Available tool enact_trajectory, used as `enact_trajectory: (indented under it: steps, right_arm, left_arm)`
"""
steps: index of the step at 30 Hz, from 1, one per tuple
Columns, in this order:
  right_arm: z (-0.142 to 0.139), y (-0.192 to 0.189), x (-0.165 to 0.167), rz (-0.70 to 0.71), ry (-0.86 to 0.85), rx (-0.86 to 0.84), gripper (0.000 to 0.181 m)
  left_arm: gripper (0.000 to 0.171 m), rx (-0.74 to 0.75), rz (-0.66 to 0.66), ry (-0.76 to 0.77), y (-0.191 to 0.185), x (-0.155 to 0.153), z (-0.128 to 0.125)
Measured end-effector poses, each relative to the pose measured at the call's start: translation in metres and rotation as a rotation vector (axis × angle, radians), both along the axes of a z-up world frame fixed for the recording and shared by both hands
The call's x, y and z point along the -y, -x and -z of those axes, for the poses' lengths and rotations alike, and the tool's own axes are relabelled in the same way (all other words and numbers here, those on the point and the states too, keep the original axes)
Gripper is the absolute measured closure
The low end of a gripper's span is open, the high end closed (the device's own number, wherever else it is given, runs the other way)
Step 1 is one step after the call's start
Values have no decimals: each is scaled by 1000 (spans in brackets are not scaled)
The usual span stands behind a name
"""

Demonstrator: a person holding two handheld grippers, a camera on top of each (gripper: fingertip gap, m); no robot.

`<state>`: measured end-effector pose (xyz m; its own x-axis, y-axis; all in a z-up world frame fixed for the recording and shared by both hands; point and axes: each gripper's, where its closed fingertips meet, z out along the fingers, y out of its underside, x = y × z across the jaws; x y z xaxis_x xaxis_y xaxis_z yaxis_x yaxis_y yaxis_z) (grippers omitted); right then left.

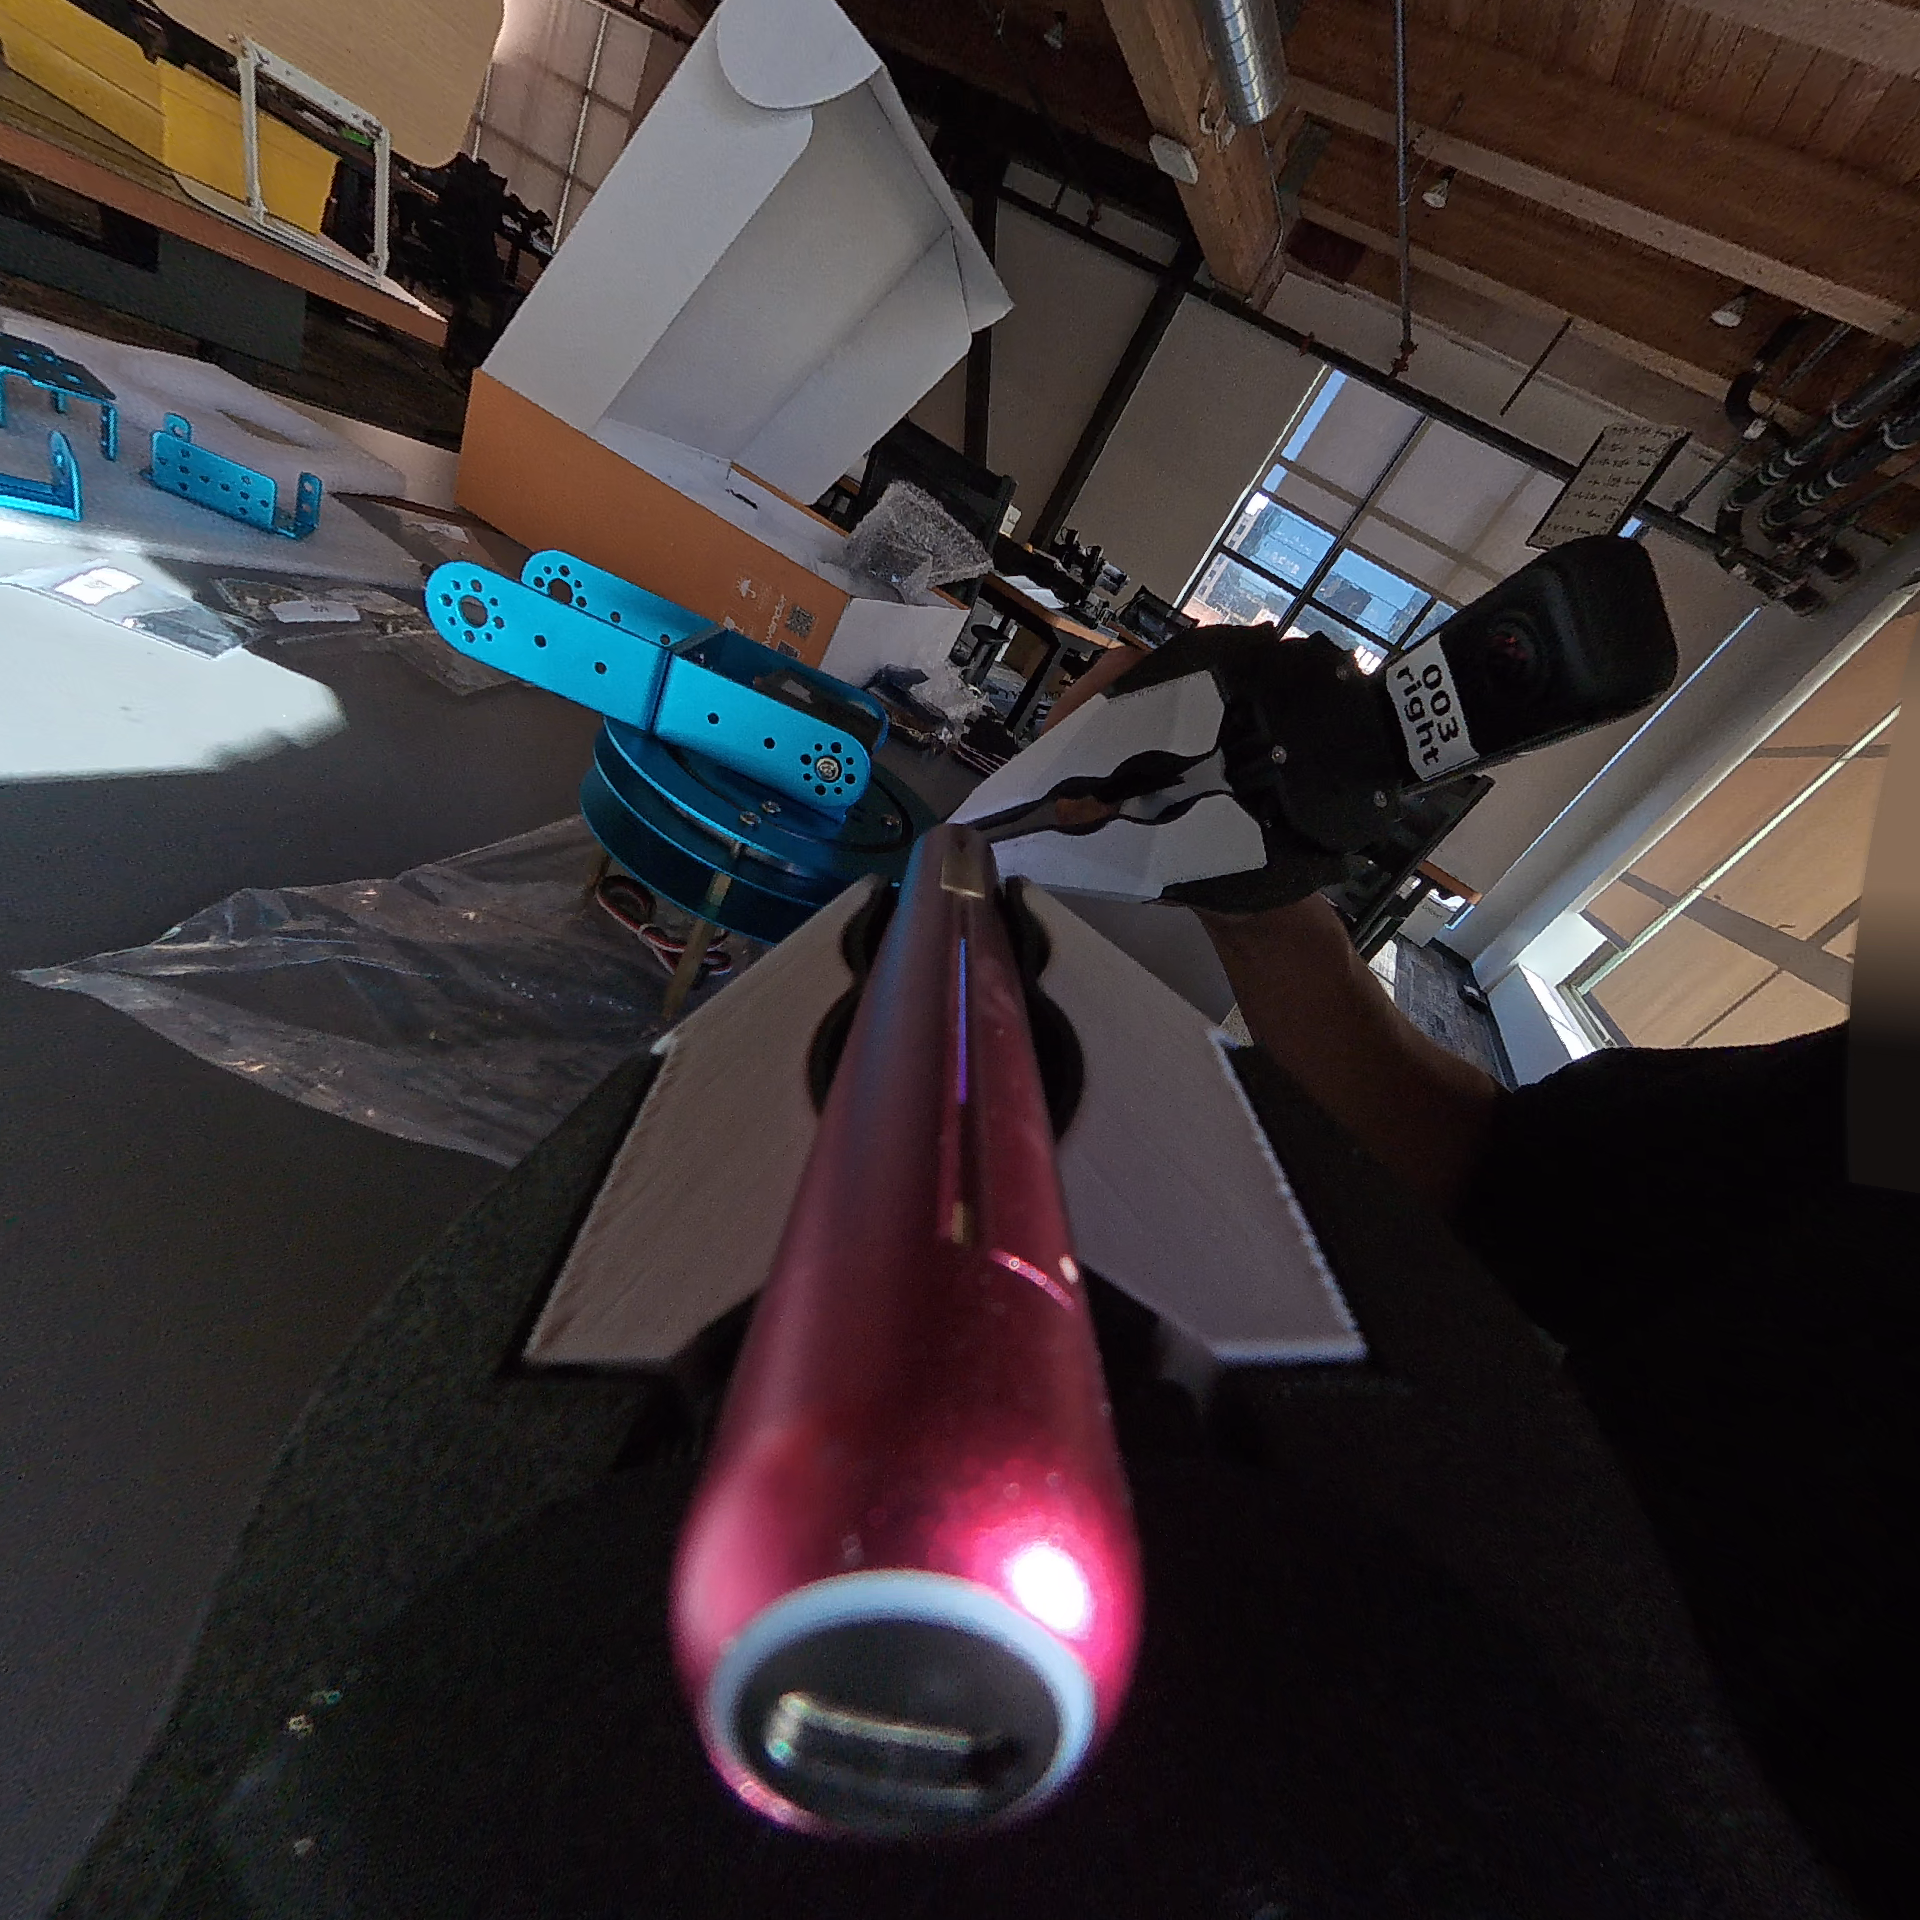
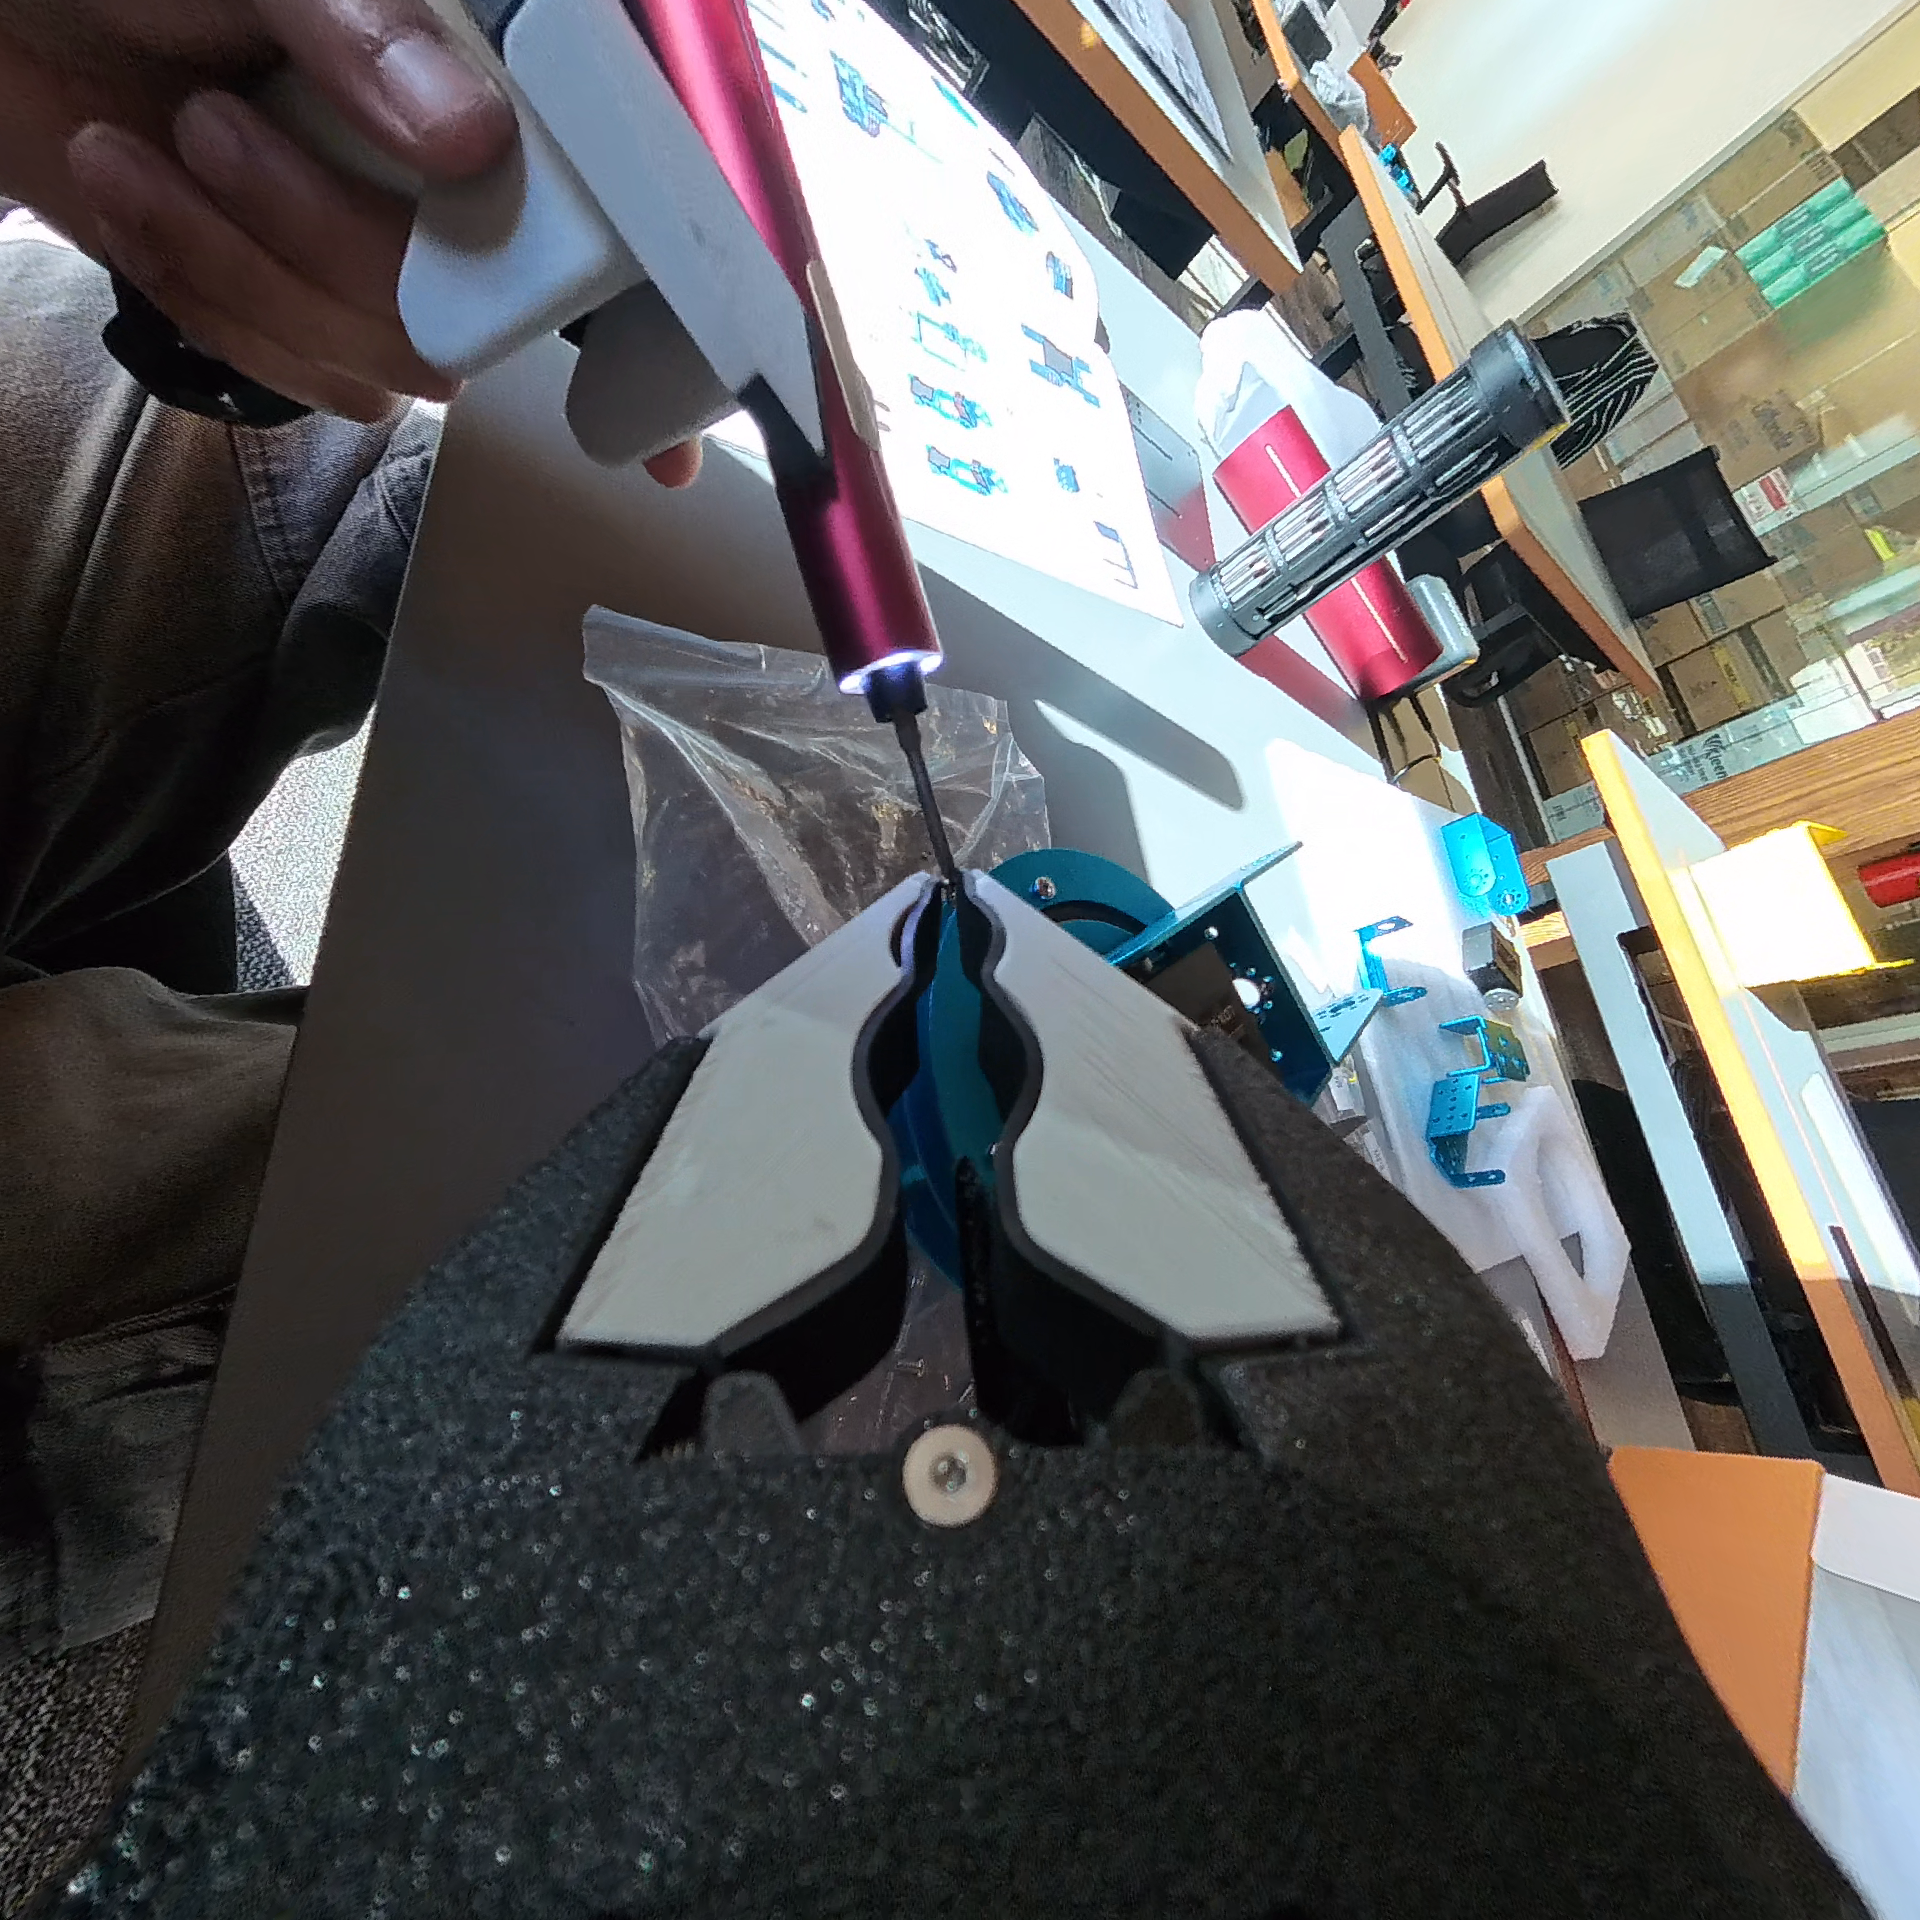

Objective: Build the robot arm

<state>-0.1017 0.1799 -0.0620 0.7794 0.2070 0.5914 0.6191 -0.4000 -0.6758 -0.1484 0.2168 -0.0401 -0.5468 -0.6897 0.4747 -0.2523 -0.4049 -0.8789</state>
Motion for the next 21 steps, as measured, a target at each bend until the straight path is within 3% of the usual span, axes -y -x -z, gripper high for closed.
enact_trajectory:
  steps: [21]
  right_arm:
    - [0, 1, 1, -1, -1, 2, 180]
  left_arm:
    - [151, -5, -6, -17, 2, 1, 0]
